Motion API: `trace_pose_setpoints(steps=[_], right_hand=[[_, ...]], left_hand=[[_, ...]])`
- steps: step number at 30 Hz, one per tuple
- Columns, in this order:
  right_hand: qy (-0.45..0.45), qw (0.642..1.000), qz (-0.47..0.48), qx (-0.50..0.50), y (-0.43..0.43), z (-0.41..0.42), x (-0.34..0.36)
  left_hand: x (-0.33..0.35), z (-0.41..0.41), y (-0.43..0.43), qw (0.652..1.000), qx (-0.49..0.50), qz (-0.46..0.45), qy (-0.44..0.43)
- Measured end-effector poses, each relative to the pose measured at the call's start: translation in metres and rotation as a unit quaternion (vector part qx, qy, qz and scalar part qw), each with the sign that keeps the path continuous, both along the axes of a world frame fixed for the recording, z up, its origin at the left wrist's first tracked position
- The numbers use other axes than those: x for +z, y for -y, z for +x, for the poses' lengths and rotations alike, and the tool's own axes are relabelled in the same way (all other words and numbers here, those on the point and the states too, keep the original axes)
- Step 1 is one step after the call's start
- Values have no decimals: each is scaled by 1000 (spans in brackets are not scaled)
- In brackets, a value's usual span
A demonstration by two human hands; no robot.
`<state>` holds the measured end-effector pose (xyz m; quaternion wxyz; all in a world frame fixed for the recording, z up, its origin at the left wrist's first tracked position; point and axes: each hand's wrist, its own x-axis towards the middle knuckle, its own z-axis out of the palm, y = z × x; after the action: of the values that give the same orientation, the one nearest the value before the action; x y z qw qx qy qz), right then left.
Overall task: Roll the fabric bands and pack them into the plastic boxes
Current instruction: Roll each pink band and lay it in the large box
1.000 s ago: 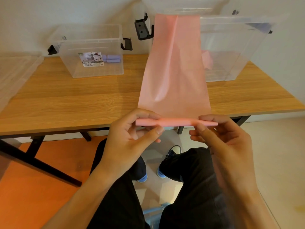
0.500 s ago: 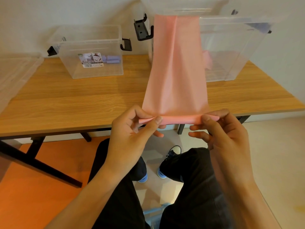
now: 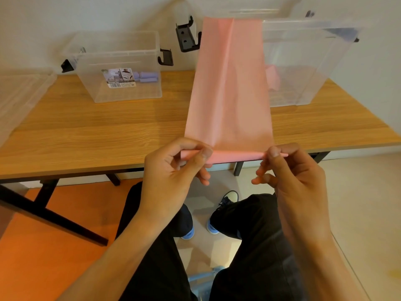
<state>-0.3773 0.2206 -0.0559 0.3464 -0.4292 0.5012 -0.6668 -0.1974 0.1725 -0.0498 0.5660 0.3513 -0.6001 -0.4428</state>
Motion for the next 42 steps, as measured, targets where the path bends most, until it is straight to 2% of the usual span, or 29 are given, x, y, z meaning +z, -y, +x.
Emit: trace_pose_setpoints(steps=[7,13,19,25,30,36,42], right_hand=[[60,998,-19,-6,4,4,3],[28,999,-16,-20,9,-2,3],[7,1000,-6,-16,9,-4,2],[-4,998,-5,55,10,-5,5],[31,996,-12,88,13,-6,4],[55,996,-9,69,14,-7,2],[20,998,-19,52,17,-9,2]], left_hand=[[0,-5,3,999,3,11,32],[1,-6,7,999,-48,21,-7],[-2,-2,8,998,-57,-12,12],[1,-7,10,1000,-27,6,-7],[2,-8,12,999,-33,27,-1],[3,-3,13,997,-70,22,-4],[-2,-4,14,999,-46,-3,-15]])
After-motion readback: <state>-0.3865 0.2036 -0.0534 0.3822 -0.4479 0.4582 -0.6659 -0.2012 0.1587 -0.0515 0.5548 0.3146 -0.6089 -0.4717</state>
